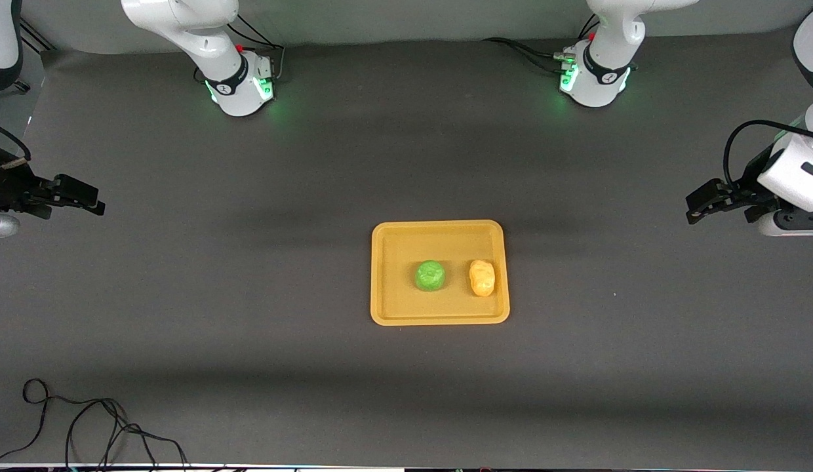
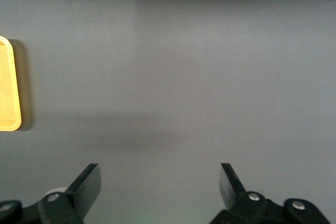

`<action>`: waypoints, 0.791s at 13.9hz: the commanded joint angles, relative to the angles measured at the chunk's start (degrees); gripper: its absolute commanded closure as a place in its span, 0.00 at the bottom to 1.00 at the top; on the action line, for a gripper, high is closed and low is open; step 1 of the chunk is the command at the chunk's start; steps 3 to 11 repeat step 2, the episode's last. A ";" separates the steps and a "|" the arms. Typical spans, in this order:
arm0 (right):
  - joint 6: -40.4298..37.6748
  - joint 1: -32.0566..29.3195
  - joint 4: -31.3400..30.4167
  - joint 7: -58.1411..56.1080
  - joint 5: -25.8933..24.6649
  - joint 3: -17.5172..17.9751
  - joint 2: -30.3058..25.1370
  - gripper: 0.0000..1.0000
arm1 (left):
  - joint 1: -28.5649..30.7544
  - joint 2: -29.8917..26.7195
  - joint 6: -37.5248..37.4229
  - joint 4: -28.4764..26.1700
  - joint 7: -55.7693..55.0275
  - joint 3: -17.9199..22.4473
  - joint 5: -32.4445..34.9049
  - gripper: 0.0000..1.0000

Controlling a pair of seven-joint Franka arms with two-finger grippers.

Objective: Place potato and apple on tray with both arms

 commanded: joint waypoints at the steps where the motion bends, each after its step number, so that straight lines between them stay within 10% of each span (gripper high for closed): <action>1: -0.49 0.31 -0.19 1.15 1.22 -0.36 -0.63 0.00 | -0.36 -0.43 0.64 -0.37 0.86 0.18 0.13 0.00; 11: -0.49 0.40 -0.28 1.06 1.22 -0.45 -0.72 0.00 | -0.36 -0.43 0.64 -0.46 0.86 0.18 0.13 0.00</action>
